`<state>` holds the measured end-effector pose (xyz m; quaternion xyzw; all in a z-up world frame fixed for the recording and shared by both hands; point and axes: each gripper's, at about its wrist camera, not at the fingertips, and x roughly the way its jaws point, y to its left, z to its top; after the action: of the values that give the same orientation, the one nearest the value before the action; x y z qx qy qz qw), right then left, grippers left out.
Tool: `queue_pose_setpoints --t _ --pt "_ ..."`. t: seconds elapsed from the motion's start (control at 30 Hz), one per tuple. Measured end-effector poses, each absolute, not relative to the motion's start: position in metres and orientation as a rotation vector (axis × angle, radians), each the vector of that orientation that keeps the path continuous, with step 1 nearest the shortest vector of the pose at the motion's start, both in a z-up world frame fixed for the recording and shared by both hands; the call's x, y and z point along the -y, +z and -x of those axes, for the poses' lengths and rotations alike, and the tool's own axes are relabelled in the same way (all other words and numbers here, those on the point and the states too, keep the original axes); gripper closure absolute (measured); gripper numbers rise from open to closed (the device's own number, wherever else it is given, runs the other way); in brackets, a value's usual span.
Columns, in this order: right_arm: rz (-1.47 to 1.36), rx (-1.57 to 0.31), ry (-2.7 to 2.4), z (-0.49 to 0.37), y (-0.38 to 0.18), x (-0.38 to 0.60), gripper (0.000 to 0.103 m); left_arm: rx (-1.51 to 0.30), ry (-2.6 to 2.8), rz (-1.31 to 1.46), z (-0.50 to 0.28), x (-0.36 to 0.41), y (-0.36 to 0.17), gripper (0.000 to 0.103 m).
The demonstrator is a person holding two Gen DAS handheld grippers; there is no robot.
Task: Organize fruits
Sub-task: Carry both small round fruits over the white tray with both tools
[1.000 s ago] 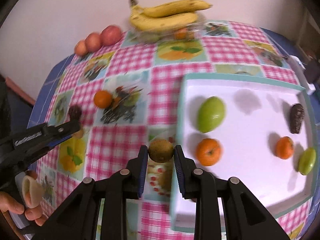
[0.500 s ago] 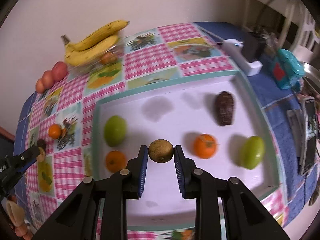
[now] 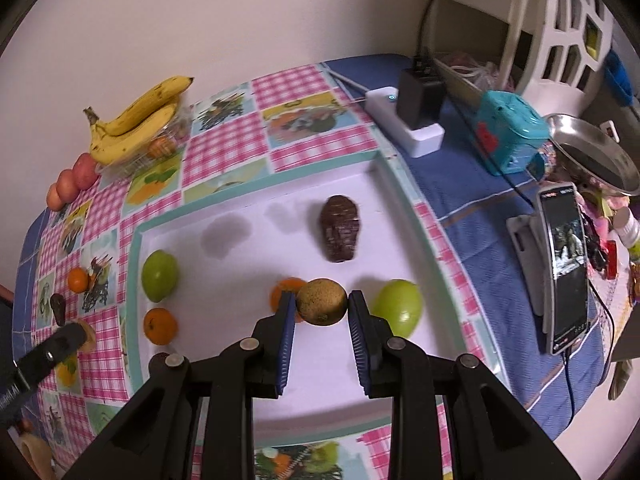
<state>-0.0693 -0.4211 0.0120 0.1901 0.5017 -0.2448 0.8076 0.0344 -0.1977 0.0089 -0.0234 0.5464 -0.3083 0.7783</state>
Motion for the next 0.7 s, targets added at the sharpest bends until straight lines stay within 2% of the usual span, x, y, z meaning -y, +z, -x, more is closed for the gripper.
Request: queue_pose_setpoints --t 0.33,0.7 --pt "-0.423 -1.064 -0.519 0.075 0.014 0.426 0.075 -1.227 -0.776 -0.158 0.017 0.257 -0.012 0.076" --pt "-0.46 -1.189 -0.492 0.068 -0.027 0.425 0.075 -1.297 -0.742 -0.245 0.029 0.267 -0.045 0.076"
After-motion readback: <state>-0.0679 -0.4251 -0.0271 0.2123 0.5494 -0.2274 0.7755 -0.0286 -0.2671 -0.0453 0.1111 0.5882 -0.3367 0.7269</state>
